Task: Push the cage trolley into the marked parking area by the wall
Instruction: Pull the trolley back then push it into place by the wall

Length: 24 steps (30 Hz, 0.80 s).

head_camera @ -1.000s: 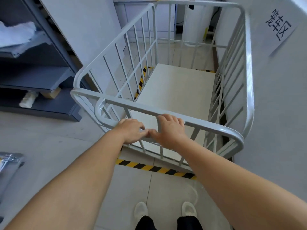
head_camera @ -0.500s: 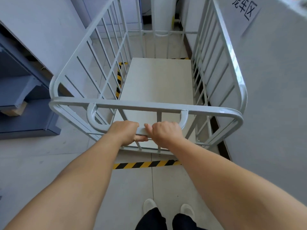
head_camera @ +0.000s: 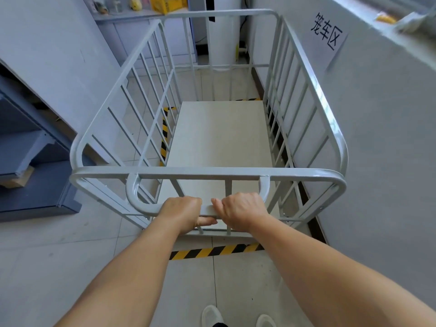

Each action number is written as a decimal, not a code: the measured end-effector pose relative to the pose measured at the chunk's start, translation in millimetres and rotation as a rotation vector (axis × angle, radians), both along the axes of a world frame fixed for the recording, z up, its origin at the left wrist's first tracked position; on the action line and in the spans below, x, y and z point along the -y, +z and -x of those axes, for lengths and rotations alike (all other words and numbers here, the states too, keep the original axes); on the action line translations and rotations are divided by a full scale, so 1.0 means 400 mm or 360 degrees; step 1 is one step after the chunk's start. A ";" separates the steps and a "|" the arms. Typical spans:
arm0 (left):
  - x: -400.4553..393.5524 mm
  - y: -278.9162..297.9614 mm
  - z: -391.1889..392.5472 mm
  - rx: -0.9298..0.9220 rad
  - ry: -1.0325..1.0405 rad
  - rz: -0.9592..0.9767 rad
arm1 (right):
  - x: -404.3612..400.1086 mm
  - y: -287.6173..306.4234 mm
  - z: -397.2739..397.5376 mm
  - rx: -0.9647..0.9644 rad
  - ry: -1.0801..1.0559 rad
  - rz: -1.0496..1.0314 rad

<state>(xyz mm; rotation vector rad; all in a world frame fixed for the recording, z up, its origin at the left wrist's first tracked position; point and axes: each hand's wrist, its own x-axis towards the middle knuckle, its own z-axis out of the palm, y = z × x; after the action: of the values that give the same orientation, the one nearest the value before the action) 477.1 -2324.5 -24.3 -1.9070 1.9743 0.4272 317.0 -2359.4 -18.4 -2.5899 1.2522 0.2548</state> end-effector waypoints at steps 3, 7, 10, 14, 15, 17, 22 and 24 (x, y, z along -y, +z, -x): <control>-0.001 0.000 0.016 0.0005 0.0013 0.0000 | 0.003 -0.003 0.018 -0.0016 0.0085 0.0021; -0.001 0.000 0.034 0.0025 0.0036 -0.0008 | 0.007 -0.001 0.036 0.0007 0.0064 0.0013; -0.001 0.001 0.053 0.0026 0.0028 -0.0001 | 0.006 0.005 0.055 0.0027 0.0074 0.0001; 0.001 0.006 0.089 0.0001 0.0020 -0.0006 | 0.012 0.009 0.087 -0.0019 0.0034 -0.0009; 0.001 0.006 0.097 -0.0005 0.0019 -0.0006 | 0.013 0.009 0.094 -0.0023 0.0023 -0.0001; -0.001 0.003 0.104 -0.0008 0.0022 0.0001 | 0.010 0.008 0.103 -0.0018 0.0007 -0.0001; -0.004 0.002 0.103 0.0013 0.0015 0.0020 | 0.009 0.005 0.102 -0.0067 0.0085 0.0049; -0.004 0.005 0.104 -0.0001 0.0031 0.0024 | 0.013 -0.001 0.101 -0.0124 0.0176 0.0125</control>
<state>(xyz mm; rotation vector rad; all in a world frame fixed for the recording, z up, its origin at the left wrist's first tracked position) 435.4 -2323.1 -22.5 -1.9369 1.9666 0.4191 276.7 -2364.6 -18.7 -2.7454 1.1677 0.3370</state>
